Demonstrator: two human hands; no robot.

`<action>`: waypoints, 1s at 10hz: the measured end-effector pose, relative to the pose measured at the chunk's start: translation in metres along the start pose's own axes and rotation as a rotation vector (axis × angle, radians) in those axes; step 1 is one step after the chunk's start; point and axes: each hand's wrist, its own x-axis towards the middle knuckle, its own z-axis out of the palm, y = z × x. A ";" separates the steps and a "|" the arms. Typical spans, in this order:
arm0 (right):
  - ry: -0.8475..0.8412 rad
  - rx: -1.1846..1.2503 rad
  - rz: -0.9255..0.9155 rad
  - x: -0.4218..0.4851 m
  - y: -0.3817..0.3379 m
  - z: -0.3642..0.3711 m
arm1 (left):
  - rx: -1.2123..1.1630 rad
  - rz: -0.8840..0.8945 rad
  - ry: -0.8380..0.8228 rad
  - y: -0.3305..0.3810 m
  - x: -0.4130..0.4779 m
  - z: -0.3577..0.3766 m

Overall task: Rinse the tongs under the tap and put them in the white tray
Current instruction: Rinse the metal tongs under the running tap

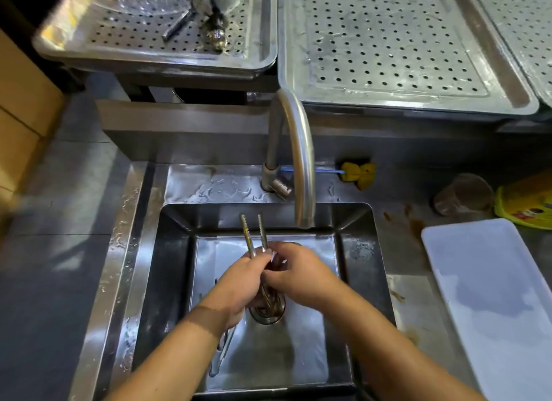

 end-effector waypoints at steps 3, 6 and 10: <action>0.321 0.039 0.198 0.108 -0.043 -0.080 | 0.107 -0.041 0.013 0.010 -0.001 -0.016; 0.369 0.201 0.148 0.139 -0.015 -0.061 | 0.091 -0.045 -0.014 0.002 -0.004 -0.013; 0.340 0.298 0.099 0.137 -0.010 -0.058 | 0.075 -0.038 -0.031 -0.004 -0.001 -0.012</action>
